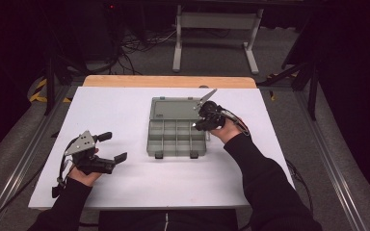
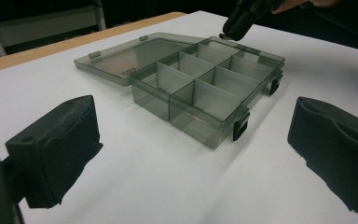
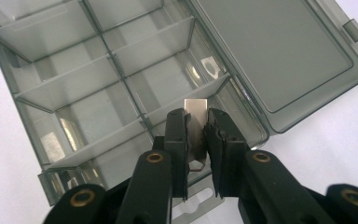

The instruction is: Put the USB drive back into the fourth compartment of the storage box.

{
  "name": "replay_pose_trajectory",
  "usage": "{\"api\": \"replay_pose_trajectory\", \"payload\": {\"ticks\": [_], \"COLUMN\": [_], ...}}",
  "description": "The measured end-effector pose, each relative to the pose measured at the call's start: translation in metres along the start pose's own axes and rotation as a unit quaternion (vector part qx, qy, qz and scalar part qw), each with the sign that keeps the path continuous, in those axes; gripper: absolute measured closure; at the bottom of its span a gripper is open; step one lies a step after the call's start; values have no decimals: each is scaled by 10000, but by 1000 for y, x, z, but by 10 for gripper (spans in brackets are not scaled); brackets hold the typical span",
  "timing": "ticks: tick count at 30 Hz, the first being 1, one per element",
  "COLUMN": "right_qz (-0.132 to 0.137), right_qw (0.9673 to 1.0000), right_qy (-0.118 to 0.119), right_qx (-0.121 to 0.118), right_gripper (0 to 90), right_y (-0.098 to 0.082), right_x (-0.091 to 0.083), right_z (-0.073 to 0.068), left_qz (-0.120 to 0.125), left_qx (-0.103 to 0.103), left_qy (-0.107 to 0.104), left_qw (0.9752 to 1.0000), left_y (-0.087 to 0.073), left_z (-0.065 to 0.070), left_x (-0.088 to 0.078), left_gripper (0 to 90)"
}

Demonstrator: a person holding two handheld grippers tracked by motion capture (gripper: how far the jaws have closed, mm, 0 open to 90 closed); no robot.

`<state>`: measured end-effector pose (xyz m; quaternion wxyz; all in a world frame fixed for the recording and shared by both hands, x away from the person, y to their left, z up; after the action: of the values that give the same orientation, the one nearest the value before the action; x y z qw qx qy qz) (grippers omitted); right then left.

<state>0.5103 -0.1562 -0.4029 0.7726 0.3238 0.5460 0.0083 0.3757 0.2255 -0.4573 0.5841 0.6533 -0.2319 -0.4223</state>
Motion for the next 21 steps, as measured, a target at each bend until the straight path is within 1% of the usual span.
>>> {"api": "replay_pose_trajectory", "payload": {"ticks": [12,21], "right_qz": [-152,-236], "right_qw": [9999,9997], "right_qy": [24,46], "right_qx": [42,69], "right_gripper": [788,787], "right_y": [-1,-3], "right_x": [13,19], "right_z": [3,5], "left_qz": [-9,-7], "left_qx": [0,2], "left_qy": [-2,-7], "left_qw": [10000,10000], "left_y": [0,0], "left_z": [0,0], "left_x": [0,0], "left_gripper": [30,30]}}
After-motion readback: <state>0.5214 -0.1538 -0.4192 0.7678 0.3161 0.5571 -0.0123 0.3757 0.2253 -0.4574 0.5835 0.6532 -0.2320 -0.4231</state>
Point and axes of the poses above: each handheld gripper's, and its own axes: x roughly forward along the jaws, y roughly out of its top, z roughly to its right, the point moved 1 cm from there along x, roughly forward along the jaws, and after that the axes turned 4 degrees about -y, right-handed, at the moved point
